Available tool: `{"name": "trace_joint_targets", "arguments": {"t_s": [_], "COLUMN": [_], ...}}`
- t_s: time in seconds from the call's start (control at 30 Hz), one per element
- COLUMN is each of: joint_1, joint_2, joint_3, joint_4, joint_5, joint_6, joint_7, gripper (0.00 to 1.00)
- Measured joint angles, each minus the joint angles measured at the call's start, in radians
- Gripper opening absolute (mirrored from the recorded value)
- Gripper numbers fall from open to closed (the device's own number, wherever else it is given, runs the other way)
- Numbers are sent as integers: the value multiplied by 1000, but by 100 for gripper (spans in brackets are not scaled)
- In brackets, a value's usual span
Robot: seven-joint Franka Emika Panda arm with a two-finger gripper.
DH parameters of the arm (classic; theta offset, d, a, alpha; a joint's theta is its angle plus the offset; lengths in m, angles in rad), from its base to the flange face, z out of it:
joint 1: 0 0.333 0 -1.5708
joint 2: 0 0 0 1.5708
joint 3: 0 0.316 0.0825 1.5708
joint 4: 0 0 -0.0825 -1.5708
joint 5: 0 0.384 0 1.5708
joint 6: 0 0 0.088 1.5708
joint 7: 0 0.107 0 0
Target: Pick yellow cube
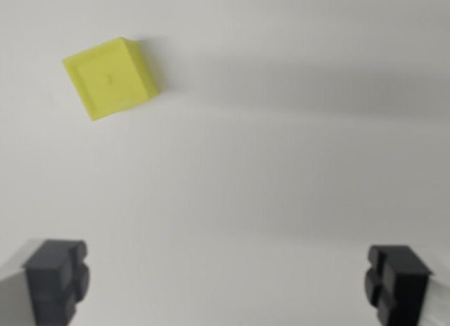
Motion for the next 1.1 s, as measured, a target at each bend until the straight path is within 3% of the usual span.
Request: {"name": "trace_joint_targets", "arguments": {"t_s": [1.1], "joint_1": [61], "joint_2": [169], "joint_3": [0], "joint_4": [20], "joint_5": [25], "joint_6": [127], "joint_7": [-103], "gripper": [100]}}
